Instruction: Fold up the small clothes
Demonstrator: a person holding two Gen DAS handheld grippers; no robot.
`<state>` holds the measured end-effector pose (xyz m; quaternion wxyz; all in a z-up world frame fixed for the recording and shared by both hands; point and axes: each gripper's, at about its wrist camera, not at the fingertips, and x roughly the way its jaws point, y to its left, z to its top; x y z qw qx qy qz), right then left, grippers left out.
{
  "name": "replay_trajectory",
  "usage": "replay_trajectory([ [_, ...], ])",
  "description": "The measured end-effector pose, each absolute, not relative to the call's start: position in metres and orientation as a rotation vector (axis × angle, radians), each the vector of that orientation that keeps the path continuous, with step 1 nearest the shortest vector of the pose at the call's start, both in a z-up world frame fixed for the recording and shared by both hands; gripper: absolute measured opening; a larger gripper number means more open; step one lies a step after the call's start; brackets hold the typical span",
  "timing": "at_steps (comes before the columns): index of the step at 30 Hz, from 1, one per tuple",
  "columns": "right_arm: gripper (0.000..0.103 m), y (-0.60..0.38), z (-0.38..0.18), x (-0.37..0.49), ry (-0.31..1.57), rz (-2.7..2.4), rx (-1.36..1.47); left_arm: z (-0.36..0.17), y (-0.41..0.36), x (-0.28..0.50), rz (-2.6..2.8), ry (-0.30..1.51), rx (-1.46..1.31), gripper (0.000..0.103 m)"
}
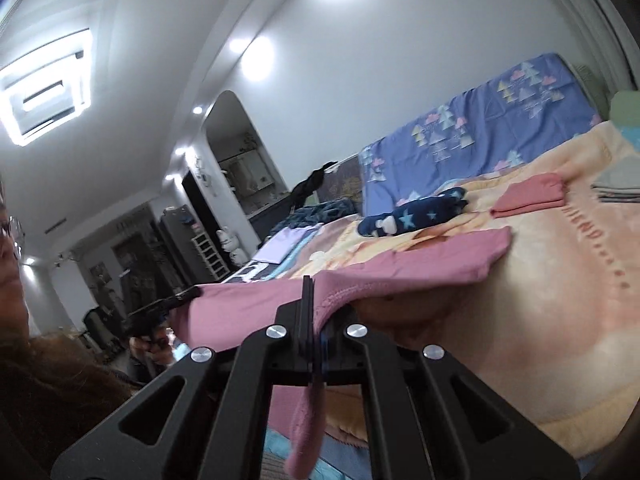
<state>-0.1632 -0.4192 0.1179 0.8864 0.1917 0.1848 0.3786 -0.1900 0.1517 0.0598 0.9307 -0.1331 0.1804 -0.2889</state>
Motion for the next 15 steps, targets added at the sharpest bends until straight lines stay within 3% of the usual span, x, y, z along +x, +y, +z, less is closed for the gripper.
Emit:
replay_trajectory([
  [6,0.002,-0.419,0.082,-0.086,0.493,0.705,0.506,0.036,0.136,-0.125,-0.558,0.489,-0.261,0.003],
  [12,0.002,-0.408,0.067,0.045,0.574,0.600,0.557,0.038,0.139,0.003,-0.469,0.557,-0.285,0.004],
  [15,0.002,-0.395,0.043,0.110,0.676,0.540,0.543,0.009,0.137,0.071,-0.387,0.655,-0.301,0.004],
])
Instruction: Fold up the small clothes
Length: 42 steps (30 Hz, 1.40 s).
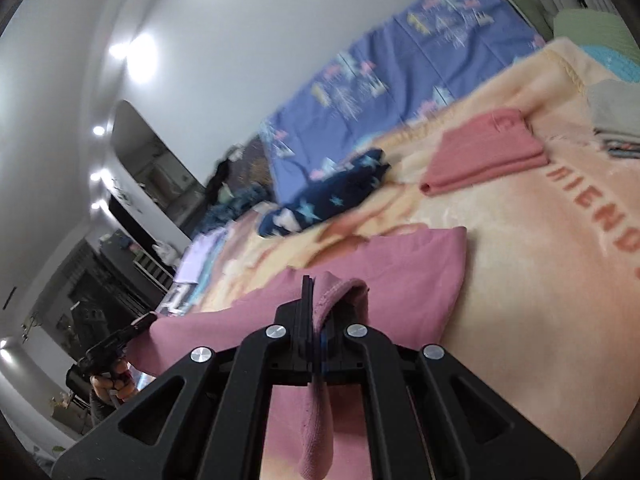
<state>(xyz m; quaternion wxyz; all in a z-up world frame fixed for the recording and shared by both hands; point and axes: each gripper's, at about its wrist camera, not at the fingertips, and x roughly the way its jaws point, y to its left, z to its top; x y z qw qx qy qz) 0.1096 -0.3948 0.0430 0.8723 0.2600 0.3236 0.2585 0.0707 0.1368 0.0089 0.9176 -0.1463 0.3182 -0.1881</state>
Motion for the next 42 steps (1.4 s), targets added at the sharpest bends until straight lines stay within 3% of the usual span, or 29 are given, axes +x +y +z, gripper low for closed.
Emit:
replay_trajectory([
  [5,0.004,-0.380,-0.010,0.172,0.859,0.449,0.526,-0.070,0.140,0.129,-0.322,0.847,-0.392,0.004],
  [7,0.005,-0.381,-0.020,0.174,0.877,0.448,0.542,-0.075,0.144,0.126,-0.334,0.851,-0.412,0.007],
  [10,0.015,-0.387,-0.025,0.167,0.897,0.471,0.540,-0.065,0.151,0.113,-0.353,0.847,-0.406,0.025],
  [14,0.018,-0.393,-0.014,0.131,0.889,0.498,0.477,-0.050,0.153,0.078,-0.353,0.866,-0.327,0.027],
  [16,0.017,-0.391,-0.009,0.114,0.899,0.527,0.434,-0.051,0.155,0.065,-0.360,0.895,-0.308,0.027],
  [18,0.004,-0.383,-0.006,0.099,0.902,0.568,0.368,-0.054,0.153,0.058,-0.379,0.923,-0.296,0.003],
  [22,0.002,-0.379,0.011,0.102,0.842,0.608,0.414,-0.036,0.151,0.069,-0.424,0.864,-0.376,0.002],
  [26,0.002,-0.400,0.039,0.158,0.711,0.517,0.593,-0.001,0.161,0.123,-0.342,0.715,-0.480,0.003],
  [27,0.003,-0.403,0.038,0.172,0.706,0.477,0.610,0.000,0.166,0.137,-0.313,0.697,-0.512,0.006],
  [28,0.012,-0.408,0.035,0.187,0.709,0.424,0.635,-0.004,0.173,0.153,-0.272,0.687,-0.550,0.011],
  [29,0.033,-0.413,0.028,0.202,0.735,0.362,0.667,-0.010,0.179,0.164,-0.228,0.696,-0.582,0.037],
  [30,0.039,-0.416,0.021,0.209,0.768,0.331,0.683,-0.016,0.183,0.171,-0.200,0.715,-0.600,0.059],
  [31,0.040,-0.418,0.016,0.213,0.789,0.316,0.698,-0.022,0.186,0.176,-0.190,0.731,-0.608,0.064],
  [35,0.042,-0.417,-0.002,0.209,0.815,0.329,0.610,-0.042,0.178,0.181,-0.227,0.785,-0.503,0.072],
  [38,0.042,-0.416,-0.013,0.217,0.861,0.312,0.586,-0.059,0.168,0.194,-0.225,0.867,-0.452,0.073],
  [41,0.044,-0.402,-0.014,0.238,0.896,0.346,0.519,-0.066,0.157,0.210,-0.214,0.902,-0.388,0.069],
  [42,0.045,-0.394,-0.013,0.247,0.916,0.353,0.489,-0.067,0.155,0.216,-0.206,0.908,-0.370,0.061],
])
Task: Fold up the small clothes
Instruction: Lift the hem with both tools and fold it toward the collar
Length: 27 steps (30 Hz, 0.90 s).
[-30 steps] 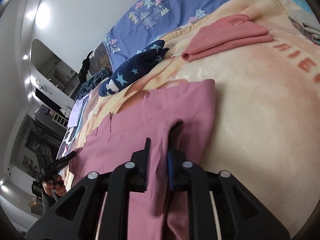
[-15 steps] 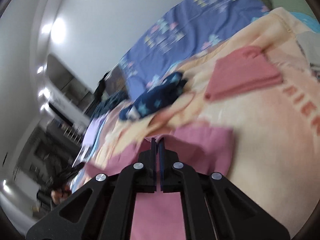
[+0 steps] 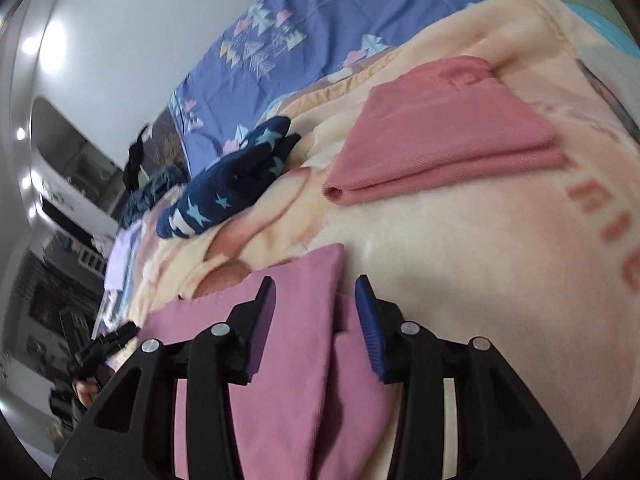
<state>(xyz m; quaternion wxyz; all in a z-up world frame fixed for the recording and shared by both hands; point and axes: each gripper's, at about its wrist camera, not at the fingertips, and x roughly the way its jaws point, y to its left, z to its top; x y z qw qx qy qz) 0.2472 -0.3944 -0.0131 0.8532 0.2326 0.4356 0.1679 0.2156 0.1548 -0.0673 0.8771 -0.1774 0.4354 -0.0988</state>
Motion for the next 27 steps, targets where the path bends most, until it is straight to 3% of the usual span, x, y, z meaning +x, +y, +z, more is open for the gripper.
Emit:
replay_trajectory([
  [1,0.046,-0.387,-0.014,0.257,0.941,0.359,0.459,-0.068,0.152,0.221,-0.207,0.916,-0.354,0.056],
  [4,0.046,-0.374,-0.021,0.276,0.985,0.324,0.399,-0.073,0.149,0.239,-0.193,0.961,-0.336,0.020],
  [5,0.029,-0.371,-0.025,0.282,0.997,0.320,0.400,-0.073,0.149,0.241,-0.189,0.966,-0.336,0.003],
  [6,0.009,-0.368,-0.029,0.285,0.998,0.315,0.400,-0.071,0.150,0.241,-0.181,0.960,-0.334,0.003],
  [7,0.003,-0.366,-0.030,0.284,0.988,0.309,0.397,-0.068,0.149,0.239,-0.180,0.943,-0.331,0.003],
  [14,0.002,-0.400,0.024,0.239,0.721,0.385,0.503,-0.012,0.152,0.209,-0.255,0.756,-0.331,0.003],
  [20,0.004,-0.407,0.011,0.254,0.781,0.283,0.471,-0.035,0.140,0.237,-0.151,0.813,-0.247,0.003],
  [21,0.007,-0.408,0.003,0.257,0.796,0.249,0.466,-0.046,0.140,0.241,-0.127,0.837,-0.235,0.005],
  [23,0.026,-0.414,-0.011,0.258,0.822,0.210,0.485,-0.065,0.143,0.244,-0.067,0.880,-0.236,0.008],
  [25,0.027,-0.425,-0.020,0.251,0.831,0.231,0.550,-0.068,0.145,0.235,-0.041,0.880,-0.249,0.010],
  [27,0.027,-0.434,-0.021,0.243,0.832,0.261,0.566,-0.053,0.133,0.221,-0.030,0.838,-0.193,0.021],
])
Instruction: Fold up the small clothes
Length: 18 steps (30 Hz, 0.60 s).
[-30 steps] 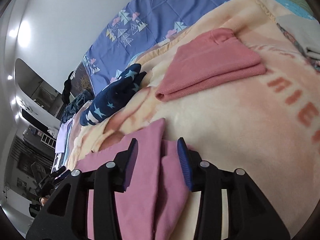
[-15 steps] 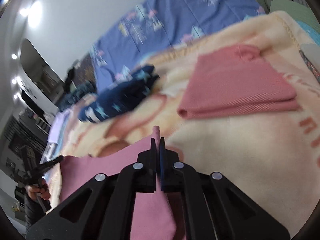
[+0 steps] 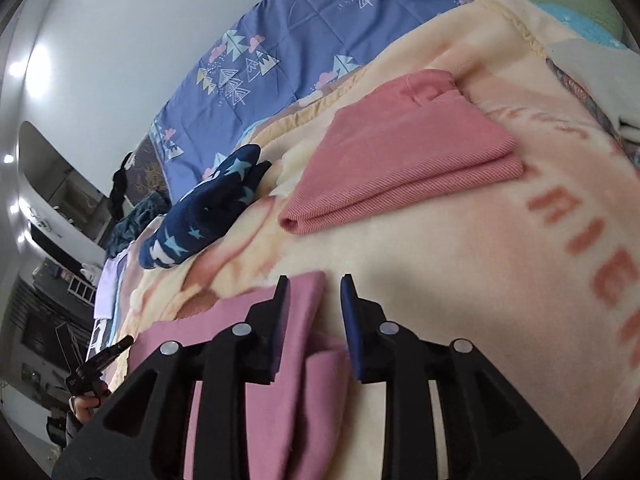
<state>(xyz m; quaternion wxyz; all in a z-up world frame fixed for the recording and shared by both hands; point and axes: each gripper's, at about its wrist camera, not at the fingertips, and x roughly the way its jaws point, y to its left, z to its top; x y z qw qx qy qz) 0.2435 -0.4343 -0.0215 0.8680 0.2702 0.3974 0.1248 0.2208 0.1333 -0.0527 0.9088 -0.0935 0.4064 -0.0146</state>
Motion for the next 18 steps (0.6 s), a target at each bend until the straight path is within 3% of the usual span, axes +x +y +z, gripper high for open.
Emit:
replay_trajectory([
  [4,0.033,-0.452,-0.025,0.232,0.811,0.315,0.624,0.000,0.058,0.170,-0.209,0.730,-0.057,0.038],
  [6,0.036,-0.458,-0.032,0.226,0.792,0.331,0.659,0.015,-0.006,0.133,-0.404,0.713,0.015,0.059],
  [11,0.037,-0.467,-0.046,0.217,0.820,0.397,0.694,-0.015,-0.165,0.037,-0.721,0.757,0.334,0.062],
  [13,0.040,-0.465,-0.043,0.216,0.832,0.437,0.671,-0.034,-0.208,0.000,-0.731,0.700,0.499,0.068],
  [14,0.040,-0.465,-0.043,0.216,0.839,0.448,0.668,-0.041,-0.221,-0.015,-0.716,0.657,0.574,0.073],
  [18,0.040,-0.466,-0.045,0.219,0.862,0.484,0.682,-0.064,-0.252,-0.046,-0.725,0.637,0.726,0.074],
])
